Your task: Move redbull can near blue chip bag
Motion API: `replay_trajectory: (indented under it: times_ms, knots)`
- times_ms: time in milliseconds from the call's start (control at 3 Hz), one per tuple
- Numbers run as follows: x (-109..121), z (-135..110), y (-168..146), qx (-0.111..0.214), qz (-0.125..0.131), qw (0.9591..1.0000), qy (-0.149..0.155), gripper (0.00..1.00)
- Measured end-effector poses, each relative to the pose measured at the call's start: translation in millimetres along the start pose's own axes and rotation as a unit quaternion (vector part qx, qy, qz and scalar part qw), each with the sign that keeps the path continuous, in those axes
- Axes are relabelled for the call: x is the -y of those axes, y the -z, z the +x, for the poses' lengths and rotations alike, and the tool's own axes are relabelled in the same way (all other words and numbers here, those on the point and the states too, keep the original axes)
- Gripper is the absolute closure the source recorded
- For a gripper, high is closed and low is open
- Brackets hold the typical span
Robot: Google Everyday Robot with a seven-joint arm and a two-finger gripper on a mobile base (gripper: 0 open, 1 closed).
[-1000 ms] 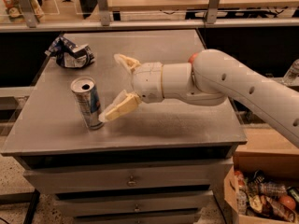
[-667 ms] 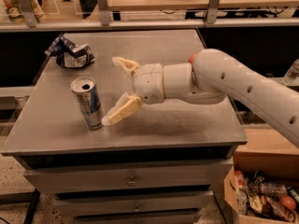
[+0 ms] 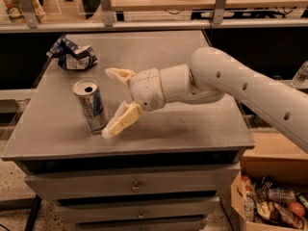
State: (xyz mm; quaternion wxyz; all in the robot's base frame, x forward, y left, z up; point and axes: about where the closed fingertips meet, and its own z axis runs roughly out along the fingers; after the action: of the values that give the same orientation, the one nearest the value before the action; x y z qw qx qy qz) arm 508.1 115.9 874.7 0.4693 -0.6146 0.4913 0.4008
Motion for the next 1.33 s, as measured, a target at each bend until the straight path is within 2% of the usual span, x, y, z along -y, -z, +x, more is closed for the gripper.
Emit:
replay_trajectory:
  times_ms: [333, 667, 1000, 1333]
  knots:
    - [-10.3, -1.2, -17.0, -0.009, -0.039, 0.9991, -0.014, 0.0]
    - [-16.7, -2.0, -29.4, -0.015, -0.065, 0.9975, -0.024, 0.0]
    - [-20.0, -0.9, -36.3, -0.022, -0.078, 0.9962, -0.031, 0.18]
    - [-21.0, 2.9, -37.4, -0.026, -0.082, 0.9956, -0.039, 0.41]
